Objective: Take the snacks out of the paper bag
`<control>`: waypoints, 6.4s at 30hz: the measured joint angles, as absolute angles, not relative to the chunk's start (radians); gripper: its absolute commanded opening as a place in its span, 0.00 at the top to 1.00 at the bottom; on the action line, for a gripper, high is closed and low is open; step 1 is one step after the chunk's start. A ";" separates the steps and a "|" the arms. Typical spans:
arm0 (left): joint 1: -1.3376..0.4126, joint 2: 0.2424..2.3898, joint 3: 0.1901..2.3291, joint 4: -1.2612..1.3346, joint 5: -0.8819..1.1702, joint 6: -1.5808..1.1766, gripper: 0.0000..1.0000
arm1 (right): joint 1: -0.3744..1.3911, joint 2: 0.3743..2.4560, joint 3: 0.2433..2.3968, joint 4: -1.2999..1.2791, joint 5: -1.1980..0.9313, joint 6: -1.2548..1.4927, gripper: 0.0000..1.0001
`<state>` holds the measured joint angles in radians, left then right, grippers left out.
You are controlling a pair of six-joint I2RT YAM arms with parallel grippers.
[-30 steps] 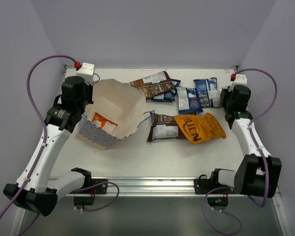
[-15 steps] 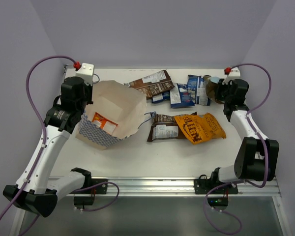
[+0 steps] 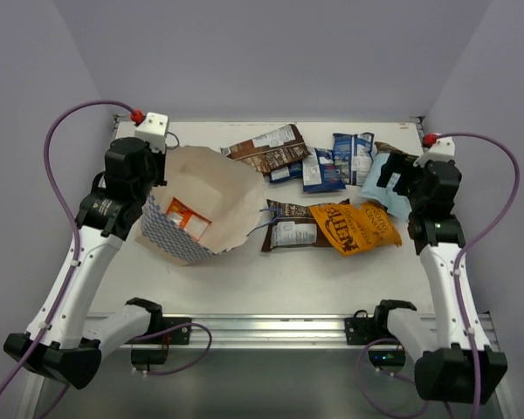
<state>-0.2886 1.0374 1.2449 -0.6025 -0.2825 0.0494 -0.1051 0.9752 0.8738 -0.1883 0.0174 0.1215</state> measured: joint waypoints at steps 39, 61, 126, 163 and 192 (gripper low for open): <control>-0.330 0.876 1.118 -0.540 0.184 0.235 1.00 | 1.230 1.701 1.226 -0.118 0.055 -0.017 0.01; -0.331 0.857 1.102 -0.570 0.172 0.112 1.00 | 1.119 1.990 1.475 -0.095 0.231 0.456 0.01; -0.335 1.021 1.199 -0.627 -0.263 -0.069 1.00 | 1.070 1.722 1.190 0.292 0.046 -0.006 1.00; 0.014 1.159 1.201 -0.627 -0.295 -0.220 1.00 | 0.859 1.403 1.125 -0.365 -0.023 -0.044 0.84; 0.249 1.840 1.773 -0.469 -0.054 -0.347 0.17 | 0.859 0.915 1.127 -0.372 -0.032 -0.046 0.01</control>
<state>0.2493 1.8404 1.7729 -0.4690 -0.0540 -0.3470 0.8593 0.9154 1.1275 -0.3717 -0.0319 -0.0456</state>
